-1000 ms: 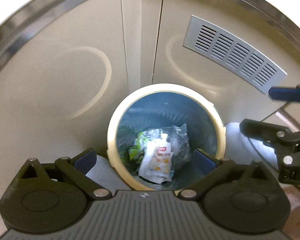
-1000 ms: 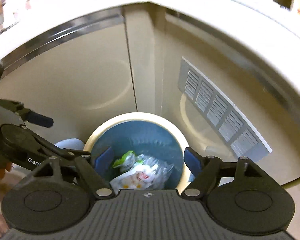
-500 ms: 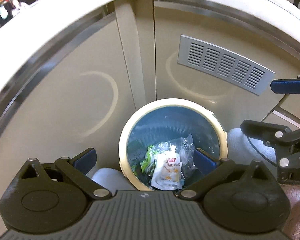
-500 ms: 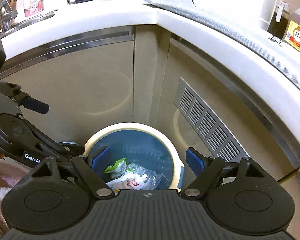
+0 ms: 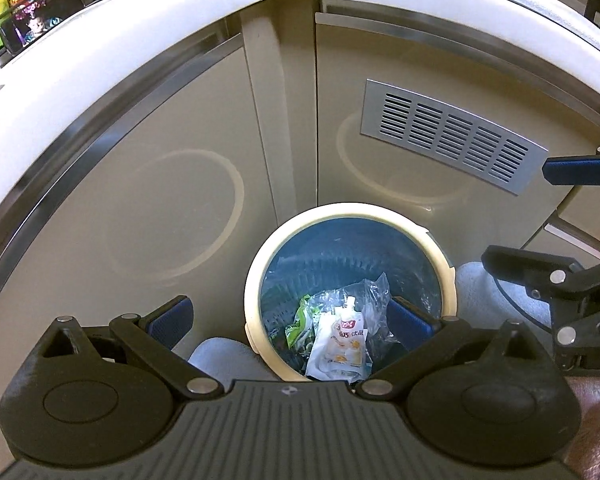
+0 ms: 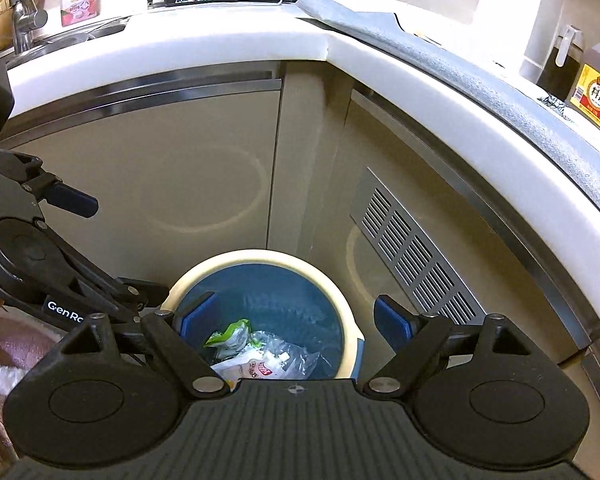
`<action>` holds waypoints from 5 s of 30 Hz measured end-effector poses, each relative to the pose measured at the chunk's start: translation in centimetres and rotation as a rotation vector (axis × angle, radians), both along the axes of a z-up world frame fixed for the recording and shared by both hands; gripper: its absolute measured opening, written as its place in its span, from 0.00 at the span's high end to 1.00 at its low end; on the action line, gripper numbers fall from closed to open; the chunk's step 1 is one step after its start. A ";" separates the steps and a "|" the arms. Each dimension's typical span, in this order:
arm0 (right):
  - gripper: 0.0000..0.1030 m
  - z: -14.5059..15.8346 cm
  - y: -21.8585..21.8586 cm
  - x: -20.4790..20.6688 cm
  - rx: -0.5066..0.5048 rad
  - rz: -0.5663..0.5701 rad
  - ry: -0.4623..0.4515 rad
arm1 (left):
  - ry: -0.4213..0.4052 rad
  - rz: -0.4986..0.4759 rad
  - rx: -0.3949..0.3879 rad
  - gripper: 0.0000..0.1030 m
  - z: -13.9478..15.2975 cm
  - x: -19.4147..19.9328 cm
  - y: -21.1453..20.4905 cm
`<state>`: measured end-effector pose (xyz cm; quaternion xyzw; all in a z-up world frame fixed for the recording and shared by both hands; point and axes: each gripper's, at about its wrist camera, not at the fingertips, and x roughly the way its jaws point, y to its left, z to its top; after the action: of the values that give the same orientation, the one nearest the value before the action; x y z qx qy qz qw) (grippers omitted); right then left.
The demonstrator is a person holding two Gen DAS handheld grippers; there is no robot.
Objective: Collect trash
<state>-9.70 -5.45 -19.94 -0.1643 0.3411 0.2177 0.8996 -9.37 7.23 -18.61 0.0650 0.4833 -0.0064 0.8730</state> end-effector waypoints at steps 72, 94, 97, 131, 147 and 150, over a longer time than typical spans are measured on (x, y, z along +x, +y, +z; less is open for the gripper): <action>0.13 9.9 -6.1 0.9 0.237 0.000 -0.184 | -0.267 -0.061 -0.064 0.00 10.4 2.9 -0.5; 0.06 14.5 -15.0 17.6 0.313 -0.463 -0.329 | -0.431 -0.049 -0.178 0.00 21.7 21.0 -4.1; 0.05 14.4 -14.7 21.8 0.294 -0.479 -0.313 | -0.418 -0.022 -0.186 0.00 21.8 25.6 -4.8; 0.00 9.8 -12.4 42.0 0.158 -0.399 -0.122 | -0.096 0.022 -0.245 0.00 12.7 50.8 -10.3; 0.00 9.8 -12.5 41.8 0.159 -0.413 -0.122 | -0.058 -0.120 -0.259 0.00 13.3 47.0 -4.7; 0.00 10.0 -12.3 41.7 0.144 -0.410 -0.128 | -0.048 -0.109 -0.296 0.00 13.9 47.0 -3.8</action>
<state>31.96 -17.75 -9.98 -0.0402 0.2933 0.0434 0.9542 37.65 3.39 -4.73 -0.0382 0.4516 -0.1233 0.8828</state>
